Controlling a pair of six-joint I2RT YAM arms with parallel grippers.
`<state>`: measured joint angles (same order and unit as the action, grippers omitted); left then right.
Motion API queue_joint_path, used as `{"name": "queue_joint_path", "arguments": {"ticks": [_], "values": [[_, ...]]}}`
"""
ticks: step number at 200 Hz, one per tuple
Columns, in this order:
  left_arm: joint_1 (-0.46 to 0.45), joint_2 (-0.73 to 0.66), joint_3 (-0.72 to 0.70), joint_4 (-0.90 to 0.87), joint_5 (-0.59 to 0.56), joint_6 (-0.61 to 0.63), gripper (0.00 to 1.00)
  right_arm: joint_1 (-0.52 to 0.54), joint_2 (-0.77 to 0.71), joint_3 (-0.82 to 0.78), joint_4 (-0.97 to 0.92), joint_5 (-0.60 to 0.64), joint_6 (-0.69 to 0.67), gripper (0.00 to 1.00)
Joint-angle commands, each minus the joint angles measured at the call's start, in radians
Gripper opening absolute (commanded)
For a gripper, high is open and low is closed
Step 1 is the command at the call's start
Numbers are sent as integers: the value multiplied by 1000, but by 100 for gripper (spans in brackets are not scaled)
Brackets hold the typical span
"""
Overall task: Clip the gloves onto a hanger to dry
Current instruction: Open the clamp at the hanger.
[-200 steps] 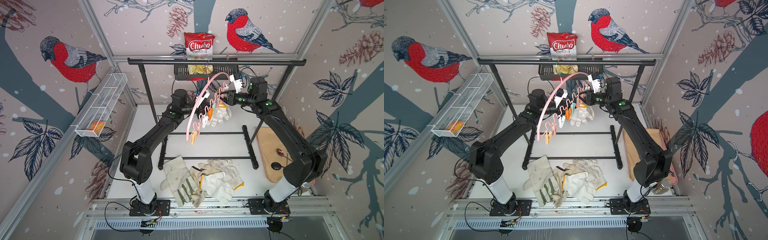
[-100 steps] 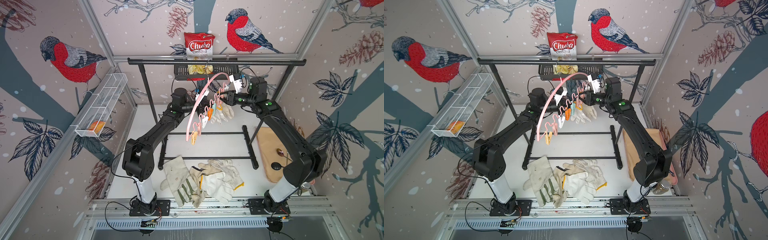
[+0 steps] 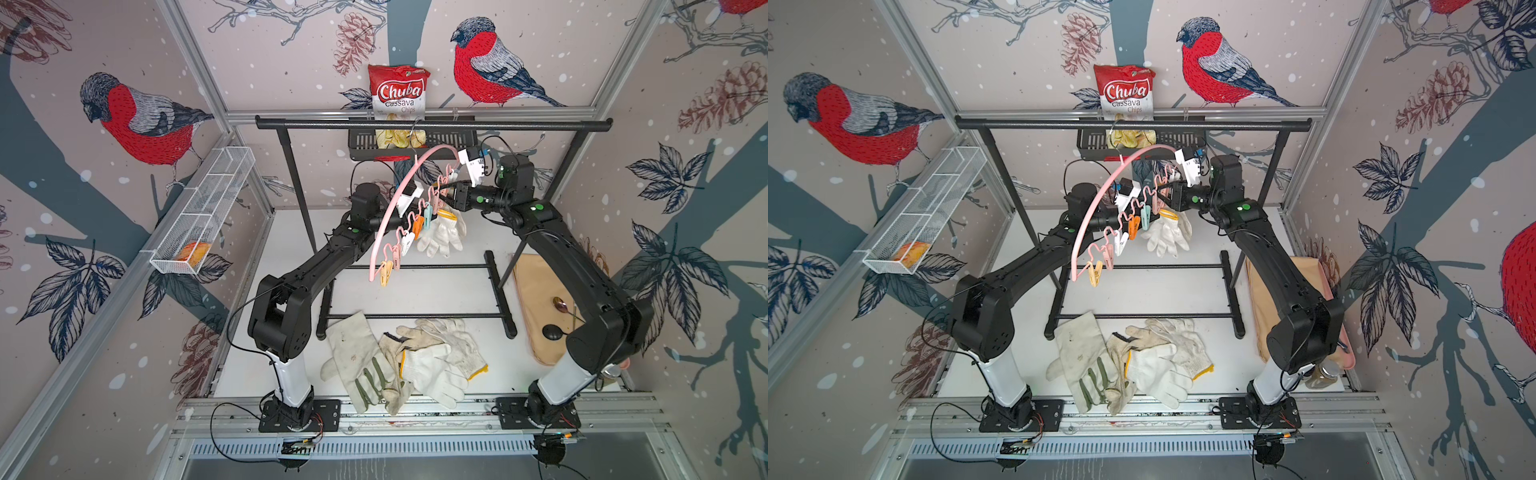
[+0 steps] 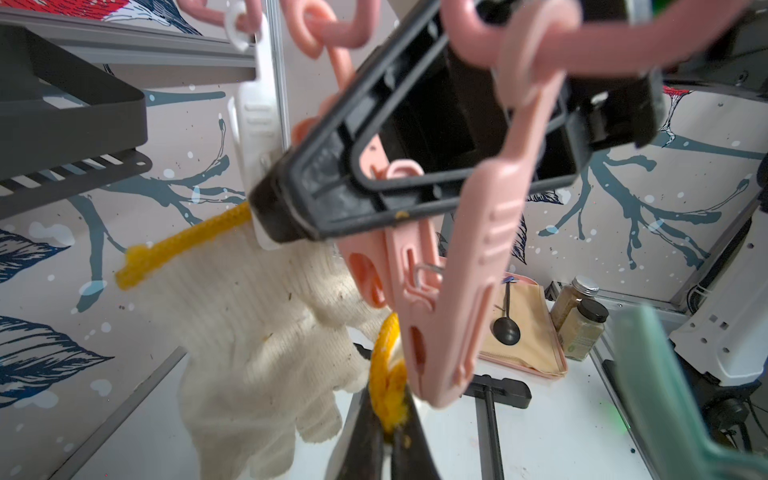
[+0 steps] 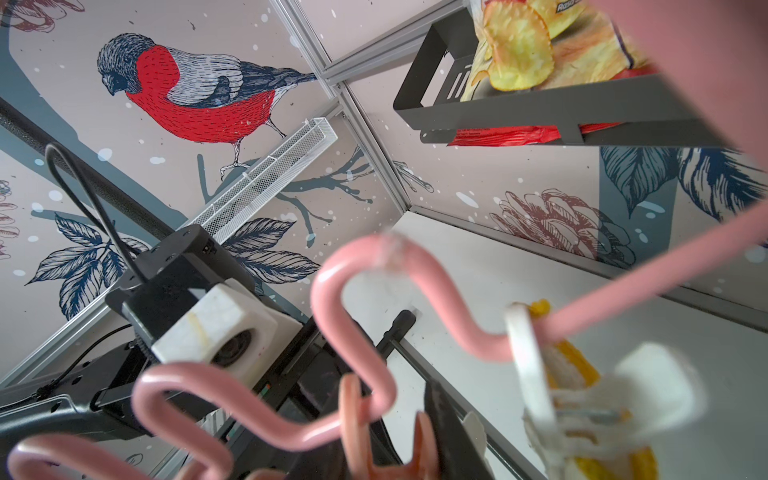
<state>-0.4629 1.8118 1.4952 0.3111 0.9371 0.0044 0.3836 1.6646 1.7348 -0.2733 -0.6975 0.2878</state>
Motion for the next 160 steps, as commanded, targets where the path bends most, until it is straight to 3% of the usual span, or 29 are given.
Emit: {"name": "queue_joint_path", "arguments": {"ticks": [1, 52, 160], "values": [[-3, -16, -25, 103, -38, -43, 0, -2, -8, -7, 46, 4, -3, 15], [-11, -19, -34, 181, -35, -104, 0, -4, -9, -9, 46, 4, -6, 16], [-13, -23, 2, 164, -26, -98, 0, -9, -16, -12, 46, 3, -7, 16]]}}
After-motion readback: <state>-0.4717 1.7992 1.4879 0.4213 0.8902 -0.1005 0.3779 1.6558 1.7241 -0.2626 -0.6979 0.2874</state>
